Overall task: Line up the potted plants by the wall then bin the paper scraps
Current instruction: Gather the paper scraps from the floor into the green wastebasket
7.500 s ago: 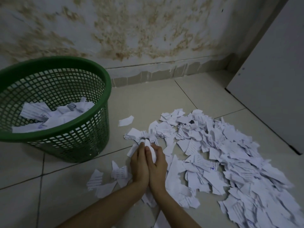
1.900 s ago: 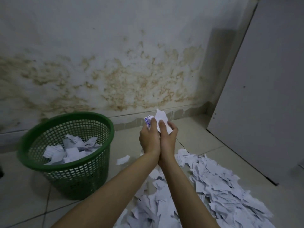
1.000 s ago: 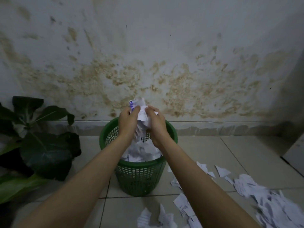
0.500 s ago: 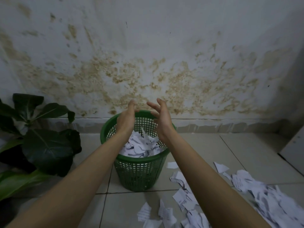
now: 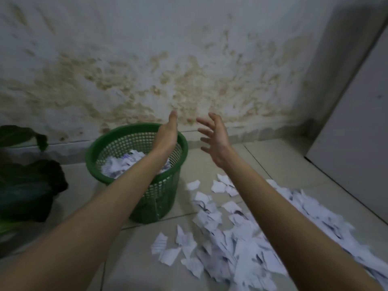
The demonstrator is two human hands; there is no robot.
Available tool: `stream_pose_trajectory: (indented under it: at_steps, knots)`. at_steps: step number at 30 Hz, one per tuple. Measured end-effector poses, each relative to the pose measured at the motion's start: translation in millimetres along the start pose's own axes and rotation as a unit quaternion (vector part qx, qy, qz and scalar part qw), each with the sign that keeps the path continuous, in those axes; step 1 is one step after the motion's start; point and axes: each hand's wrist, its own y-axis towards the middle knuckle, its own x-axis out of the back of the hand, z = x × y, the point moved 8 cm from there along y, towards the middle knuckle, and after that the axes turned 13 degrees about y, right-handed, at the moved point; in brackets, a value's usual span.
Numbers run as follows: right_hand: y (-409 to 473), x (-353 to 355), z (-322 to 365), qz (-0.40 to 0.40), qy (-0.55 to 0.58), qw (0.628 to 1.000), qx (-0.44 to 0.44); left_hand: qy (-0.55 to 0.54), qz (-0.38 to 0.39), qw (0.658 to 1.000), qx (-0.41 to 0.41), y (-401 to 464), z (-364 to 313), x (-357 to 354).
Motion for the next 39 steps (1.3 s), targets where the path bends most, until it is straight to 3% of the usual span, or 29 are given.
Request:
stream_pose_trajectory:
  at_steps: [7, 10, 14, 17, 19, 22, 24, 27, 30, 34, 37, 39]
  knots:
    - [-1.7, 171.3, 6.3, -0.159, -0.015, 0.987, -0.031, 0.067, 0.097, 0.987, -0.107, -18.4, -46.1, -102.0]
    - [-6.8, 226.7, -8.7, -0.199, -0.006, 0.979, -0.054, 0.046, 0.156, 0.982, -0.096, -20.6, -41.4, -148.3]
    - [-7.4, 278.7, -32.0, -0.240, -0.006, 0.967, -0.081, 0.082, 0.171, 0.978, -0.090, -15.1, -22.6, -191.1]
    - [-10.3, 317.1, -37.9, -0.314, -0.134, 0.939, -0.047, 0.159, 0.135, 0.975, -0.078, 7.6, 18.2, -206.6]
    - [-14.4, 344.5, -42.8, -0.361, -0.270, 0.892, -0.034, 0.243, 0.115, 0.962, -0.049, 24.2, 59.3, -209.7]
    - [-14.4, 374.2, -74.7, -0.344, -0.422, 0.829, -0.128, 0.367, 0.116, 0.923, -0.015, 34.0, 119.5, -207.4]
    - [-16.0, 376.6, -104.6, -0.298, -0.469, 0.806, -0.204, 0.384, 0.137, 0.913, -0.027, 34.2, 145.7, -211.9]
    - [-20.2, 350.2, -134.6, -0.234, -0.541, 0.777, -0.221, 0.429, 0.186, 0.883, -0.047, 20.9, 166.0, -231.9]
    - [-23.0, 311.2, -153.1, -0.162, -0.566, 0.782, -0.204, 0.473, 0.193, 0.843, -0.165, -10.8, 149.1, -258.9]
    - [-18.5, 291.2, -161.8, -0.054, -0.543, 0.811, -0.210, 0.386, 0.158, 0.840, -0.348, -47.2, 108.3, -272.2]
    - [-6.0, 315.3, -131.3, -0.135, -0.498, 0.838, -0.177, 0.362, 0.153, 0.841, -0.371, -50.0, 92.7, -265.3]
    - [-5.3, 331.8, -118.2, -0.188, -0.507, 0.822, -0.180, 0.379, 0.173, 0.824, -0.383, -52.0, 96.0, -266.6]
